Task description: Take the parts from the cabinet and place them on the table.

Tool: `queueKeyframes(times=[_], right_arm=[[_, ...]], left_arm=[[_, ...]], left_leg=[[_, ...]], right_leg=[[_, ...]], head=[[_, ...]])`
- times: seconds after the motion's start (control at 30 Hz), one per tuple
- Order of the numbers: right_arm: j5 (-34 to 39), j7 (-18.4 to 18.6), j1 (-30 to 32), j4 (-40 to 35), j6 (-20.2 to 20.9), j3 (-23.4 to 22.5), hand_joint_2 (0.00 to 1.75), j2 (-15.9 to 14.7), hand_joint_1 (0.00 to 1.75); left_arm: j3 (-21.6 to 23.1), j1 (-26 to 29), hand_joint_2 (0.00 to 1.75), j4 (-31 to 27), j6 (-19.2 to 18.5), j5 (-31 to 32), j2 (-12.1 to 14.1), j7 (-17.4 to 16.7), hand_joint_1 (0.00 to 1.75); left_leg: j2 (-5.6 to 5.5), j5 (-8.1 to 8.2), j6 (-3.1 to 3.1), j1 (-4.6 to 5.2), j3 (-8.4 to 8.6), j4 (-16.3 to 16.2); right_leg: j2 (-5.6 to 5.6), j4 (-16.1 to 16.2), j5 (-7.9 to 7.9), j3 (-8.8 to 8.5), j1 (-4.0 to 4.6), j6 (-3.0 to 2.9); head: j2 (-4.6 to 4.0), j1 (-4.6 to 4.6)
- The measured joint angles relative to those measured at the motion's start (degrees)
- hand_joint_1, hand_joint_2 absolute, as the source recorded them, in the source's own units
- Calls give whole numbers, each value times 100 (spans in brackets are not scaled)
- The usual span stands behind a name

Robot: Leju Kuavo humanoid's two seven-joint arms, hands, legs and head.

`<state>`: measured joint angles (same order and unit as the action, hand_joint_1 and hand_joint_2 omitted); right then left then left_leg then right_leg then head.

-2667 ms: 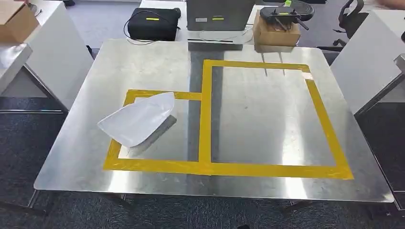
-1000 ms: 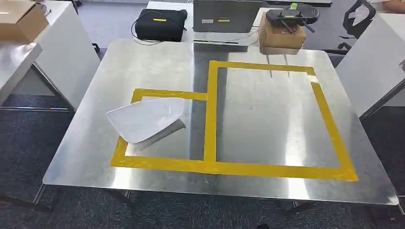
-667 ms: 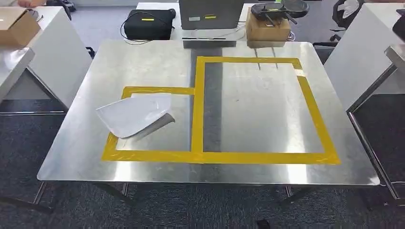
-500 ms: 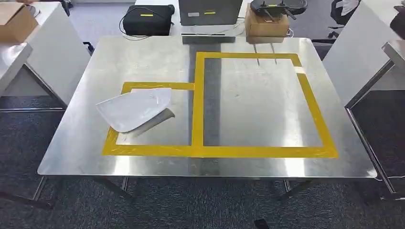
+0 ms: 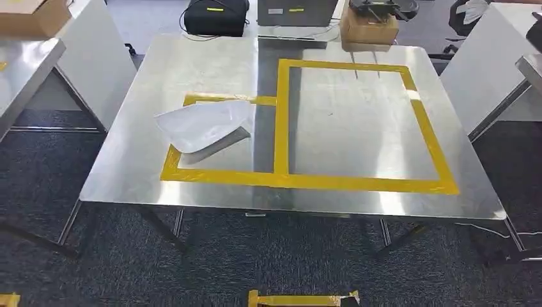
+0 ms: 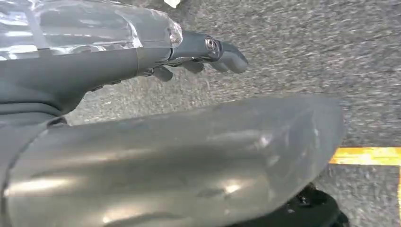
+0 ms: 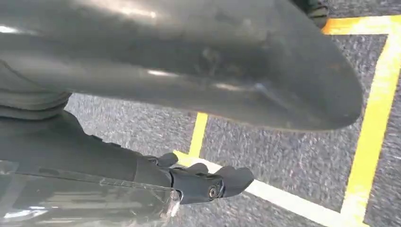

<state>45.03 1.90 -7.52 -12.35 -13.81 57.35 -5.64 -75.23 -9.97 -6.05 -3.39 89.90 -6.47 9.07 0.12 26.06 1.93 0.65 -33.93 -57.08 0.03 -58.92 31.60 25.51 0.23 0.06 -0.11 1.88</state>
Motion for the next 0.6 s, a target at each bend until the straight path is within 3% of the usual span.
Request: queueKeyframes(times=[0.03, 0.07, 0.13, 0.17, 0.2, 0.23, 0.3, 0.33, 0.37, 0.4, 0.47, 0.5, 0.53, 0.57, 0.6], right_arm=[[0, 0, -8, 0, -2, 0, 0, -20, 0], [-2, -2, -27, -2, -2, 0, 0, -20, 0], [-2, -2, -42, -9, 0, 0, 0, -22, 0], [-2, -2, -21, -13, 0, 0, 0, -18, 0], [-2, -2, -23, -26, 2, 0, 0, 0, 0], [0, -2, -25, -28, 0, 0, 0, -2, 0], [0, -2, -27, -35, 2, 0, 0, 0, 0], [0, -2, -24, -44, 0, 0, 0, 6, 0], [0, -2, -24, -44, 2, 0, 0, 6, 0], [0, -2, -24, -46, 0, 0, 0, 11, 0], [0, -2, -25, -46, 0, 0, 0, 11, 0], [0, -2, -34, -46, 0, 0, 0, 11, 0], [0, -2, -36, -46, 0, 0, 0, 4, 0], [0, -2, -34, -46, 0, 0, 0, 4, 0], [-2, -4, -38, -46, 0, 0, 0, 4, 0]], left_arm=[[-2, -1, 0, -2, 0, 0, -7, -2, 0], [0, 0, 0, -2, 0, 0, -5, 0, 0], [0, -3, 0, -2, -2, 0, -2, -2, 0], [0, 11, 0, -2, 0, 0, 4, -2, 0], [0, 9, 0, -2, 0, 0, 11, -2, 0], [0, 10, 0, 0, 0, 0, 9, -7, 0], [0, 7, 0, 0, 0, 0, 9, -7, 0], [0, 7, 0, 0, 0, 0, 6, -7, 0], [0, 8, 0, 0, 0, 0, 9, -7, 0], [0, 9, 0, 0, 0, 0, 13, -7, 0], [0, 5, 0, 0, 0, 0, 22, -7, 0], [0, -3, 0, 0, 0, 0, 24, -7, 0], [0, -22, 0, 0, 0, 0, 17, -7, 0], [0, -27, 0, 0, 0, 0, 17, 0, 0], [0, -25, 0, 0, 0, 0, 19, 0, 0]], left_leg=[[5, -39, -33, 36, -30, -8], [34, -97, -63, 25, -57, -6], [64, -194, -128, -14, -78, 16], [60, -224, -162, 8, -106, 24], [23, -38, -204, -11, -163, -58], [-17, 298, -234, -25, -252, -274], [-30, 963, -303, -72, -462, -1065], [-30, 1118, -335, -92, -542, -1471], [-28, 1062, -363, -115, -544, -1706], [-23, 857, -388, -134, -447, -1701], [-13, 423, -439, -178, 51, -1146], [-9, 404, -470, -215, 426, -655], [-19, 641, -511, -205, 720, -198], [-29, 731, -395, -193, 780, -53], [-36, 735, -342, -177, 721, -57]], right_leg=[[-12, 432, 72, -230, 50, -76], [-8, 546, 72, -274, 44, -64], [9, 535, 17, -208, 90, -87], [-5, 591, -80, -180, 62, -114], [-49, 619, -164, -111, 28, -120], [-47, 617, -220, -25, 20, -176], [-55, 594, -337, 147, 16, -181], [-63, 568, -398, 242, 13, -169], [-70, 534, -454, 345, 1, -149], [-76, 482, -496, 453, -16, -122], [-84, 335, -549, 678, -65, -60], [-83, 238, -566, 771, -79, -32], [-73, 153, -569, 859, -60, 9], [-70, 97, -591, 891, -54, 46], [-71, 82, -632, 899, -61, 93]], head=[[0, -5], [0, -13], [0, -15], [0, -5], [0, -11], [0, -55], [0, -127], [0, -138], [0, -155], [0, -169], [0, -208], [0, -230], [0, -267], [0, -252], [0, -219]])
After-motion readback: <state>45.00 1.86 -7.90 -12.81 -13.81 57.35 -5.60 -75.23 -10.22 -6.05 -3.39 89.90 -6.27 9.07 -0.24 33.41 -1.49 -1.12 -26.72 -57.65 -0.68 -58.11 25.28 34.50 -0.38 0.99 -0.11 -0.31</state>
